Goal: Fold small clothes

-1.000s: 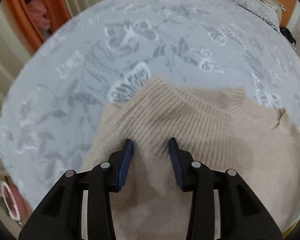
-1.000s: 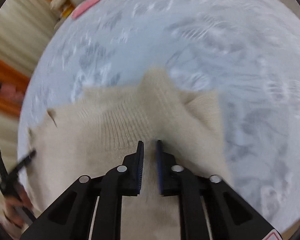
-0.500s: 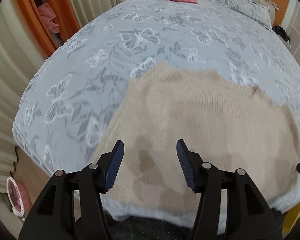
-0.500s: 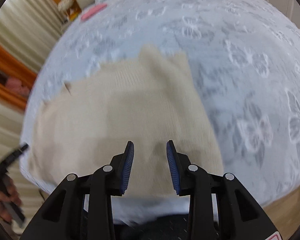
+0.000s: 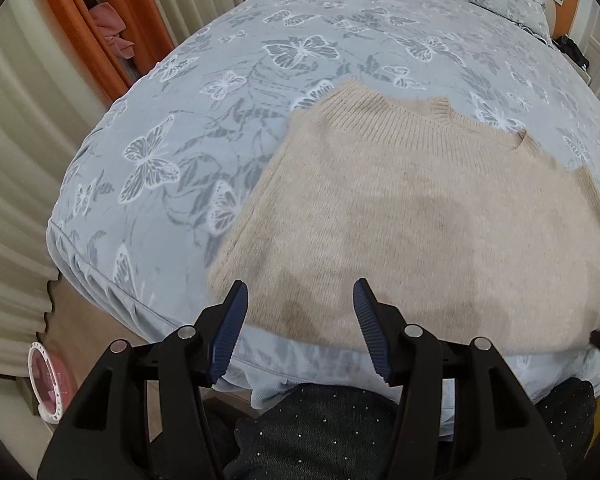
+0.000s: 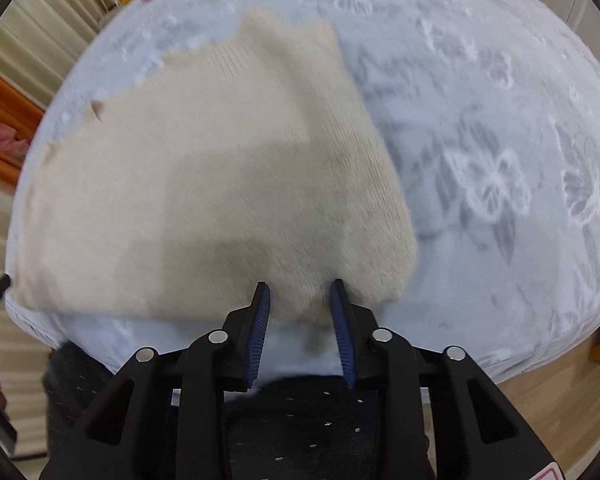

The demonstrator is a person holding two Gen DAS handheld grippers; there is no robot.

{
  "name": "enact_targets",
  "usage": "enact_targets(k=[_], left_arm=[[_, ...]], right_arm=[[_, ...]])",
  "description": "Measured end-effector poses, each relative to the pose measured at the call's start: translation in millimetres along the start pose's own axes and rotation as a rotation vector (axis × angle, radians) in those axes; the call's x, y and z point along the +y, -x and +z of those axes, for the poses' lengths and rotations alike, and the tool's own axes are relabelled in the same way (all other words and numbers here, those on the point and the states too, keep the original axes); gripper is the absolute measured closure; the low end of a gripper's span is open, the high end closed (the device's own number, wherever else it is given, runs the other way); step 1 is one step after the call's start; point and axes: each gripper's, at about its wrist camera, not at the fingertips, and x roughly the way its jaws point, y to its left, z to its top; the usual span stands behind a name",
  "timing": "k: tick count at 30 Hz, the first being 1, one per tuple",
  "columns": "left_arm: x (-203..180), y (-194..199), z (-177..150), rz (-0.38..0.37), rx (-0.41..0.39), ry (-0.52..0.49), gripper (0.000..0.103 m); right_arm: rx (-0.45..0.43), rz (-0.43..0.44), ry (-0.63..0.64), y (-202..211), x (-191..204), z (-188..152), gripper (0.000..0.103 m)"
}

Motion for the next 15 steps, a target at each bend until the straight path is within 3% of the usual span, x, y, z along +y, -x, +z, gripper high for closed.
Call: enact_targets(k=[6,7,10,13,15], left_arm=[[12,-1,-5,0.011,0.005,0.028,0.039],[16,-4,-6,0.003,0.017,0.05,0.038],[40,-15,-6,-0.116,0.055,0.211,0.032],[74,-37,-11,-0.255,0.094,0.451,0.026],[84,-51,-14,-0.287,0.114,0.538,0.025]], right_arm=[[-0.082,0.033,-0.044,32,-4,-7,0.07],[-0.091,0.027,-0.046,36,-5,-8,0.065],[-0.121,0.013,-0.102,42,-21,-3,0.042],[-0.1,0.068,-0.211,38,-43,0,0.038],[-0.057,0.154,-0.305,24,-59,2,0.034]])
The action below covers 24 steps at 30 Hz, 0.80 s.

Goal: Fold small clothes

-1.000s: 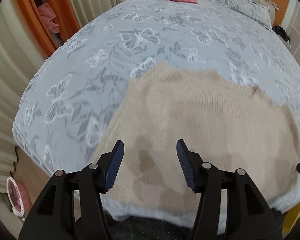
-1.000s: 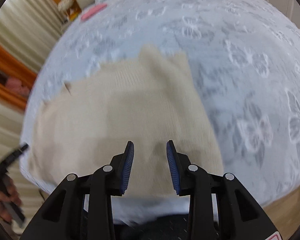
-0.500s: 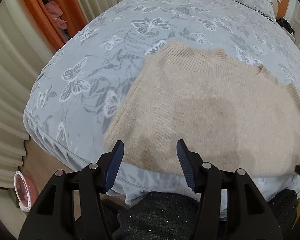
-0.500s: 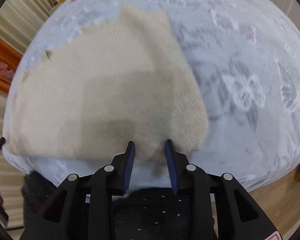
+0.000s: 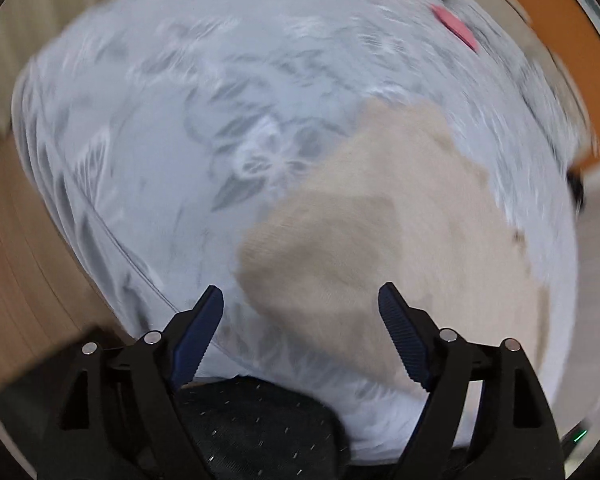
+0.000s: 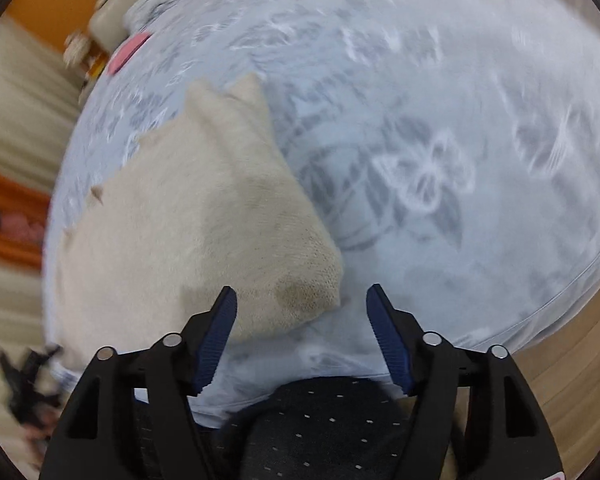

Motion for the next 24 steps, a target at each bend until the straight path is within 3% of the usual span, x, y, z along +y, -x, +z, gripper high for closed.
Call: enact_targets(k=[4,6,7,8,9,10,11,15,18,21,24], left_arm=[[16,-24,7,-0.051,0.058,0.128,0.025],[20,-32,7,-0.095,0.073,0.186,0.026],[20,-33,7,-0.099,0.068,0.193,0.035],[18,-33,8,-0.13,0.068,0.188,0.062],[16,-34,9,-0.139,0.079,0.184,0.07],[13,-30,11,-0.144,0.076,0.184,0.082],[11,-22,13,-0.151,0.069,0.178,0.085],[12,10,16,-0.192,0.071,0.168,0.086],[19,-5,10,-0.11,0.113,0.151,0.086],[17,-31,-1,-0.031,0.125,0.09,0.082],[2,-12,2,0.001,0.084,0.028,0.076]], right_arm=[[0.076,0.07,-0.116,-27,-10,2,0.031],[0.071,0.087,-0.139,-33,-8,1,0.029],[0.055,0.106,-0.138,-33,-4,1,0.037],[0.051,0.145,-0.135,-34,0,2,0.052],[0.053,0.165,-0.124,-33,6,3,0.084],[0.05,0.173,-0.113,-30,10,5,0.085],[0.006,0.191,-0.085,-15,18,6,0.086],[-0.085,0.186,0.001,33,24,6,0.089],[-0.034,0.061,0.053,17,8,4,0.088],[0.103,0.006,0.027,-27,-14,-5,0.081],[0.016,-0.006,0.022,0,-7,-2,0.066]])
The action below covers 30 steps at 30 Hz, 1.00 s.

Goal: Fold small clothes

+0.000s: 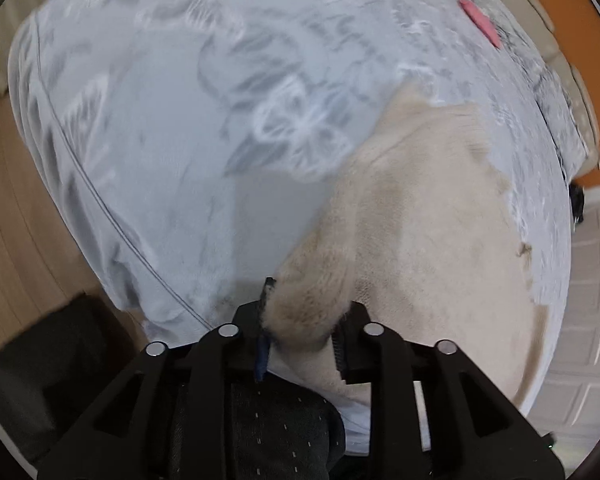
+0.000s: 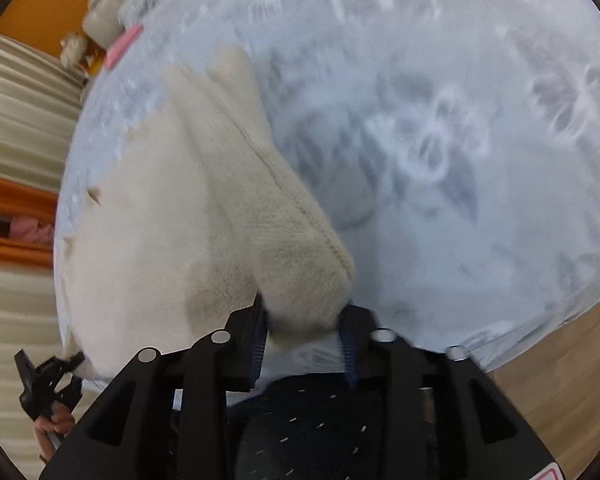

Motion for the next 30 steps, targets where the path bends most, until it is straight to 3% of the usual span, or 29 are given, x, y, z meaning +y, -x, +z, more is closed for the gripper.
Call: enact_targets(k=[2,4,6,10,15,17,18,19,23,25,26,27,30], left_arm=[[-8,26,7,0.009,-0.072,-0.033,0.071],[-18,47,14,0.013,-0.163,-0.081,0.06],[-42,56,27,0.013,-0.215,-0.146,0.052],[-86,36,43,-0.032,-0.201,-0.23,0.051],[-128,-16,52,0.05,-0.148,-0.32,0.052],[-129,-37,54,0.105,-0.125,-0.314,0.065],[-128,-45,56,0.131,-0.114,-0.312,0.07],[-125,-53,58,0.149,-0.106,-0.311,0.074],[-121,-56,60,0.153,-0.1,-0.359,0.076],[-121,-61,60,0.161,-0.1,-0.373,0.075],[-120,-63,60,0.164,-0.103,-0.368,0.074],[-121,-63,60,0.169,-0.107,-0.367,0.074],[-123,-62,60,0.177,-0.106,-0.375,0.073]], right_arm=[[-0.061,-0.055,0.068,22,13,10,0.064],[-0.129,-0.085,0.12,38,25,22,0.047],[-0.156,-0.052,0.133,44,36,42,0.038],[-0.133,-0.007,0.187,18,69,86,0.038],[-0.038,-0.082,0.232,-48,111,117,0.038],[-0.016,-0.094,0.222,-64,111,118,0.046],[-0.01,-0.088,0.229,-69,112,119,0.088],[-0.006,-0.088,0.232,-69,112,118,0.095],[-0.169,-0.007,0.139,-25,95,128,0.096],[-0.132,-0.035,0.085,-40,75,133,0.096],[-0.043,-0.073,0.093,-63,68,134,0.095],[-0.01,-0.095,0.12,-75,68,132,0.096],[-0.082,-0.099,0.159,-49,88,129,0.086]])
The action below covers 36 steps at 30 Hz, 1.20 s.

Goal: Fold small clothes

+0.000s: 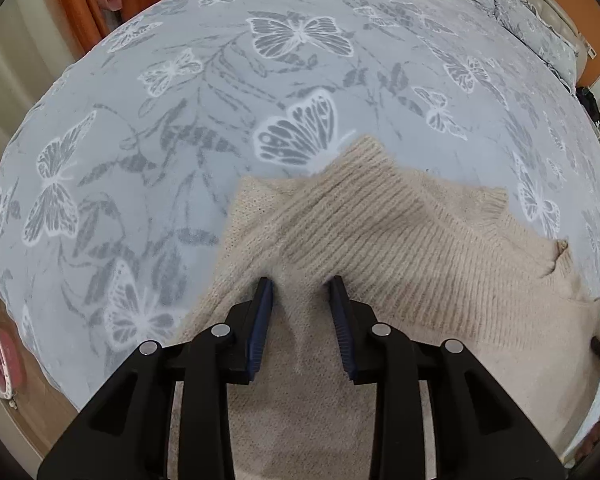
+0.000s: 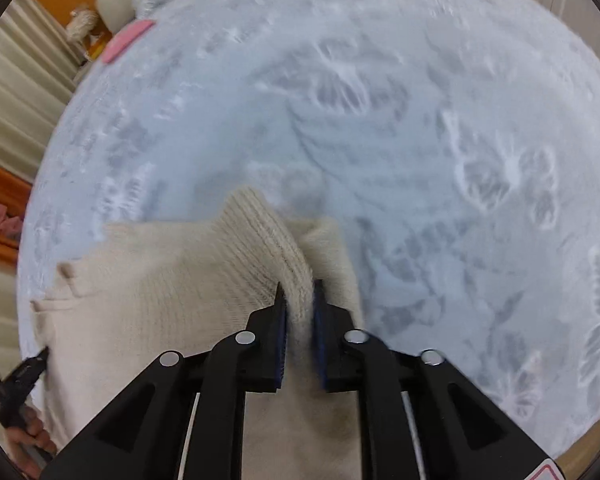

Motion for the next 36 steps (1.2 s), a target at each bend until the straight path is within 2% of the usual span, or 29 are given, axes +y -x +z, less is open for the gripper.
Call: enact_targets(k=[2,4,6,7,9,11,12,15,17,18,20,21,23,25,27,28,29,31,34,36], left_arm=[[1,4,-1,-0.007,0.001,-0.012,0.073],[1,6,-2,-0.011,0.0,-0.018,0.073],[1,6,-4,-0.005,-0.001,-0.024,0.073],[0,7,-4,-0.002,-0.001,-0.024,0.073],[-2,6,-4,0.01,0.001,-0.035,0.073],[-4,6,-4,0.022,0.005,-0.049,0.073],[-5,7,-4,0.027,0.007,-0.054,0.073],[-5,10,-4,0.032,0.007,-0.055,0.073],[-4,12,-6,0.035,0.004,-0.058,0.073],[-4,12,-7,0.037,0.003,-0.057,0.073],[-3,17,-11,0.035,0.002,-0.053,0.073],[-2,19,-12,0.034,0.004,-0.054,0.073],[2,26,-15,0.021,0.008,-0.056,0.073],[15,38,-18,-0.018,-0.001,-0.02,0.07],[42,53,-24,-0.112,-0.026,0.077,0.051],[56,57,-27,-0.148,-0.032,0.134,0.036],[74,57,-34,-0.192,-0.029,0.209,0.032],[93,46,-43,-0.229,0.022,0.281,0.032],[107,16,-62,-0.263,0.152,0.352,0.032],[109,15,-69,-0.287,0.128,0.375,0.033]], right_arm=[[-0.081,0.016,0.027,29,14,-8,0.086],[-0.12,0.023,0.072,45,27,-22,0.086],[-0.096,0.007,0.12,41,33,-31,0.086],[-0.058,-0.007,0.139,29,34,-35,0.086],[0.076,-0.069,0.177,-15,28,-48,0.088],[0.045,-0.087,0.202,-10,27,-43,0.09],[0.059,-0.085,0.174,-4,28,-38,0.089],[-0.019,-0.04,0.138,31,34,-28,0.084],[-0.026,-0.031,0.132,39,33,-31,0.082],[-0.013,-0.029,0.129,36,31,-34,0.082],[0.111,-0.068,0.121,1,21,-43,0.082],[0.135,-0.075,0.124,-10,21,-43,0.082],[0.11,-0.071,0.106,0,23,-39,0.081],[0.093,-0.033,0.079,16,30,-34,0.076],[0.03,0.032,0.098,45,49,-37,0.076],[0.011,0.061,0.116,56,59,-40,0.076],[0.009,0.089,0.13,61,69,-43,0.076],[0.029,0.138,0.161,62,91,-51,0.076],[0.097,0.166,0.249,44,139,-70,0.076],[0.128,0.165,0.298,35,159,-75,0.076]])
